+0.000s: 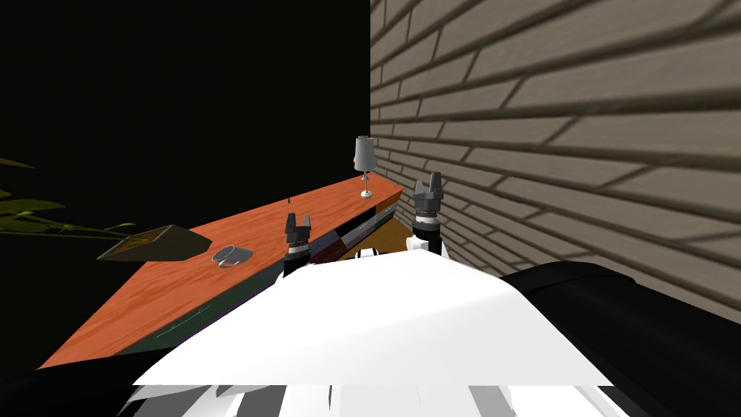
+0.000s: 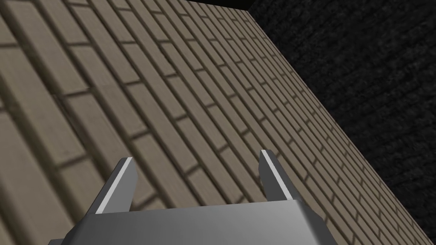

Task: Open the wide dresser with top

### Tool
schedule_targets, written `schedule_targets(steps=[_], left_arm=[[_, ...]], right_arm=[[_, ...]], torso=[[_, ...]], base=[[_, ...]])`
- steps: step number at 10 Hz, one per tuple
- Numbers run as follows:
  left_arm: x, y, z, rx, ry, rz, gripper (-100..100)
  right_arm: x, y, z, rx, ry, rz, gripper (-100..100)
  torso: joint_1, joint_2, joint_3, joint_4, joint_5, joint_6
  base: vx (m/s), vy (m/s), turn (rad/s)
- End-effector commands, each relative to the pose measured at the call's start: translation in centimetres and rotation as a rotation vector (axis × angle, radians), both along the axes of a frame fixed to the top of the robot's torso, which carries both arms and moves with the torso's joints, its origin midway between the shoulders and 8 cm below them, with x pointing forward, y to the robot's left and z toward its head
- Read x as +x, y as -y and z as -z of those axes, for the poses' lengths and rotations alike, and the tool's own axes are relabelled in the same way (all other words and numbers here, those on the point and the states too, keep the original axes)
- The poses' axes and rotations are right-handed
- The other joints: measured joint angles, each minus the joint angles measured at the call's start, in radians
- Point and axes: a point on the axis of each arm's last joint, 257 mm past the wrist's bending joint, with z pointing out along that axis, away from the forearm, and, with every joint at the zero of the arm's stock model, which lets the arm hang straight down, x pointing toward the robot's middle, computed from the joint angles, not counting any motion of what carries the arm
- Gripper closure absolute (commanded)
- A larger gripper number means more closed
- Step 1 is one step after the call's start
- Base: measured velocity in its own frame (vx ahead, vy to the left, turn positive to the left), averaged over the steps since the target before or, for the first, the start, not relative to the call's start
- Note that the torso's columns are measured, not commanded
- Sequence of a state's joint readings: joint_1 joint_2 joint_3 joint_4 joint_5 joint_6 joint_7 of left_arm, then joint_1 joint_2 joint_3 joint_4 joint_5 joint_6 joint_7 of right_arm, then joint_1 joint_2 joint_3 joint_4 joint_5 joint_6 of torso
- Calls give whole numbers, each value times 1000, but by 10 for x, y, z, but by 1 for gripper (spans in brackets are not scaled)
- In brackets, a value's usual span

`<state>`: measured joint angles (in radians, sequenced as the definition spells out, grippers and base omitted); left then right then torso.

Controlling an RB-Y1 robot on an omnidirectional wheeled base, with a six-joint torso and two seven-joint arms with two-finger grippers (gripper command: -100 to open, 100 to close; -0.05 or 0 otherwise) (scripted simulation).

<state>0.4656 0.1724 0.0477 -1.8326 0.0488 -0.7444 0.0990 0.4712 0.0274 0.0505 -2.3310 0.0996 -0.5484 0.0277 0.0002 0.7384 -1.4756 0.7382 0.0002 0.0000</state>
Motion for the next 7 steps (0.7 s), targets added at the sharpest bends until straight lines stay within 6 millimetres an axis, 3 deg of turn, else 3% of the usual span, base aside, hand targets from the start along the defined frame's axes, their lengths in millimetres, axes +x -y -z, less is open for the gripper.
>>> schedule_targets(steps=[1, 7], left_arm=[[0, -8, 22, -6, -34, -8, -100], [-2, -32, 75, -28, -112, -39, -100]], right_arm=[[0, 0, 0, 0, 0, 0, 0], [0, 0, 0, 0, 0, 0, 0]], torso=[[-3, -3, -2, -1, -1, 0], [0, 0, 0, 0, 0, 0]], base=[[84, -75, 19], [86, -81, 27]])
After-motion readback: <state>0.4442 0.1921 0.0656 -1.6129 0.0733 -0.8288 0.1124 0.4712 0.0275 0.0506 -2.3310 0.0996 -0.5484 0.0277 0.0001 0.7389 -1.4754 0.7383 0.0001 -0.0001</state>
